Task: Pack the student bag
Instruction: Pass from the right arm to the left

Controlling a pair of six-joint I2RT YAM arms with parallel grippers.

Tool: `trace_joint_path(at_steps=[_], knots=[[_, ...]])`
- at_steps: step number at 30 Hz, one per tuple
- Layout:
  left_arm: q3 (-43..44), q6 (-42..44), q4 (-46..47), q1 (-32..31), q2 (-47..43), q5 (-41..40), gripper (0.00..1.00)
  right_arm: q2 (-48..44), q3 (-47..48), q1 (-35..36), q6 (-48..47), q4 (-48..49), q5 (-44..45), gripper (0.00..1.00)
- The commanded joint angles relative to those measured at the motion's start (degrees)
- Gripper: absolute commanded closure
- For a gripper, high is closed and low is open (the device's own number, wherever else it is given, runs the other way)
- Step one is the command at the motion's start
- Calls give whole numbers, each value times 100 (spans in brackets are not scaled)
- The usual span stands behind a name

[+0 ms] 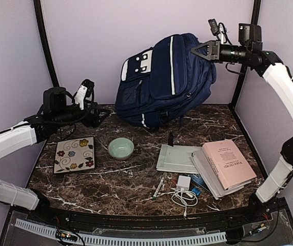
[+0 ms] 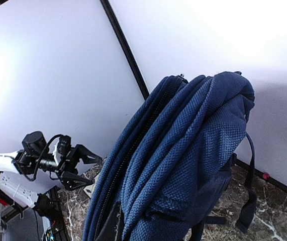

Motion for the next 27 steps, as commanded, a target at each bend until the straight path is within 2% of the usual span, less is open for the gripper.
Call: trace_joint_path(at_steps=[1,4,7,13,18,21,24,27], knots=[[541,-28,-400,5,82,383,13,-908,30,-25,-896,1565,-586,100],[904,-82,-748,1,83,659,13,-1207,-209,-31,-1529,1303,-1144,100],[1356,-119,-1206,8,11,1184,13,-1567,-517,-30,-2421,711,-1231,100],[2513,-368,-2141,5,217,2849,16,-2603,-1333,-32,-3963,-24,-1574,100],[3280,-150,-2790,-7,520,4300,25,-2781,-1409,-32,-4722,-883,-1827,100],[3471,-107,-2827,-1,538,4344,24,-2675,-1357,-39,-5231,-1692,-2075,100],[3650,-38,-2952,-2,671,4054,14,-2601,-1353,-40,-5696,-2310,-2322,100],[3789,-239,-2984,-6,1025,3933,7,-2604,-1469,-35,-5844,-2398,-2579,100]])
